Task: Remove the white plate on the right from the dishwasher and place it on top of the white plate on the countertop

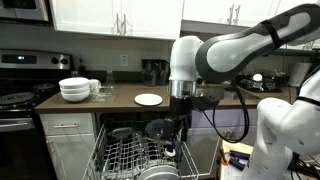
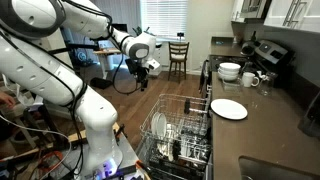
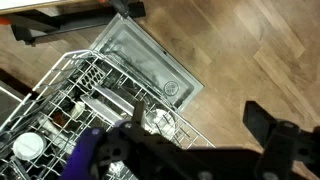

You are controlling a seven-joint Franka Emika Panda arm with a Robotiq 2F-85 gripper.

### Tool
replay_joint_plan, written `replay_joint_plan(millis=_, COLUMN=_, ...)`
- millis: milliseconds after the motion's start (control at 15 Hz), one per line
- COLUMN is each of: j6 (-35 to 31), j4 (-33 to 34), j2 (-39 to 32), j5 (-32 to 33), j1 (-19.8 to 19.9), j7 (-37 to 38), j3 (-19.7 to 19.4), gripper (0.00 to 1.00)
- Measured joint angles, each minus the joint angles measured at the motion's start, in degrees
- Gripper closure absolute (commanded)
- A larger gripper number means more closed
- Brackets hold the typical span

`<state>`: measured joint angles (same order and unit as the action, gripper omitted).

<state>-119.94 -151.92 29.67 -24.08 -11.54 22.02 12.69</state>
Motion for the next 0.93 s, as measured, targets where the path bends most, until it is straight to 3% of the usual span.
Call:
replay_joint_plan(millis=400, j6=0.6, j4=0.0, j2=-0.1, j5=1.5, j1=0.1, j7=-0.1, j3=0.0, gripper=0.0)
replay_joint_plan(millis=933, j6=5.5, j4=3.0, j2=-4.4, j5=12.8, j1=0.9, j7=-6.0, j3=-0.8, gripper=0.0)
